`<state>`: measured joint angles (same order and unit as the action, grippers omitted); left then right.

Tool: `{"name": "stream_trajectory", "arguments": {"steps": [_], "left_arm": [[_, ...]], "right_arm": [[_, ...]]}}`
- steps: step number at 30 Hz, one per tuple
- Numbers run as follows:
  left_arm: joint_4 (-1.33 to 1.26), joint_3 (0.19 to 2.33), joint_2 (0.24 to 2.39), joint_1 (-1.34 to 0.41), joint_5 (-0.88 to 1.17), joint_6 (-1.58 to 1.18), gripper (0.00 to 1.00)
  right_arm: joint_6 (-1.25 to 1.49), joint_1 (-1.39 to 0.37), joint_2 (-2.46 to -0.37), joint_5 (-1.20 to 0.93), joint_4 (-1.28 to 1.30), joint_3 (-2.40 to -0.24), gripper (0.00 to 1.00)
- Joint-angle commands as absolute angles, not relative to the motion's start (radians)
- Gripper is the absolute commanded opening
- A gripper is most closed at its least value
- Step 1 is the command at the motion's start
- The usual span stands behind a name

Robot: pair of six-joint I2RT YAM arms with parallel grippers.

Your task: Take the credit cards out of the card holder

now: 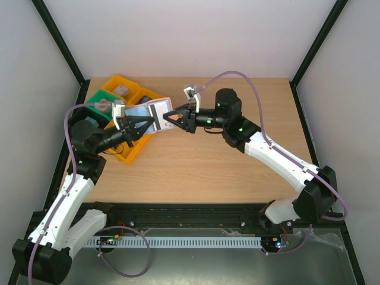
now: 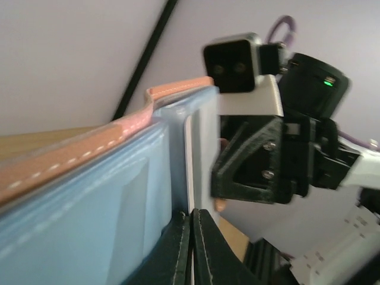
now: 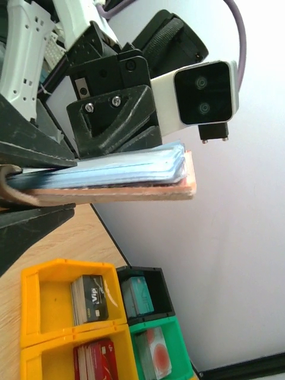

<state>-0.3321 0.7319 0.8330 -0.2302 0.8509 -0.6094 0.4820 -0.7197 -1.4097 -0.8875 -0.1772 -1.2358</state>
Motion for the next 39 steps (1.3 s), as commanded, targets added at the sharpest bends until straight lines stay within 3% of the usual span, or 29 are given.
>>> {"name": "stream_trajectory", "arguments": {"steps": [1,11,18,37,39], "left_arm": [[-0.431,0.751,0.811,-0.262,1.079,-0.625,0.02],[-0.417,0.751,0.796,-0.244,1.075,-0.61,0.02],[-0.366,0.751,0.795,-0.239,1.055,-0.562,0.02],[-0.297,0.812,0.801,-0.293,1.131,-0.394,0.02],[-0.252,0.841,0.815,-0.297,1.076,-0.396,0.09]], "right_arm": [[0.462,-0.745,-1.402,-0.944,-0.202,-1.218,0.16],[0.446,-0.713,-1.355,-1.022,-0.151,-1.22,0.23],[0.444,-0.687,-1.317,-1.084,-0.121,-1.219,0.04],[0.481,-0.65,-1.31,-1.081,-0.141,-1.211,0.02],[0.484,-0.651,-1.318,-1.075,-0.142,-1.217,0.02]]}}
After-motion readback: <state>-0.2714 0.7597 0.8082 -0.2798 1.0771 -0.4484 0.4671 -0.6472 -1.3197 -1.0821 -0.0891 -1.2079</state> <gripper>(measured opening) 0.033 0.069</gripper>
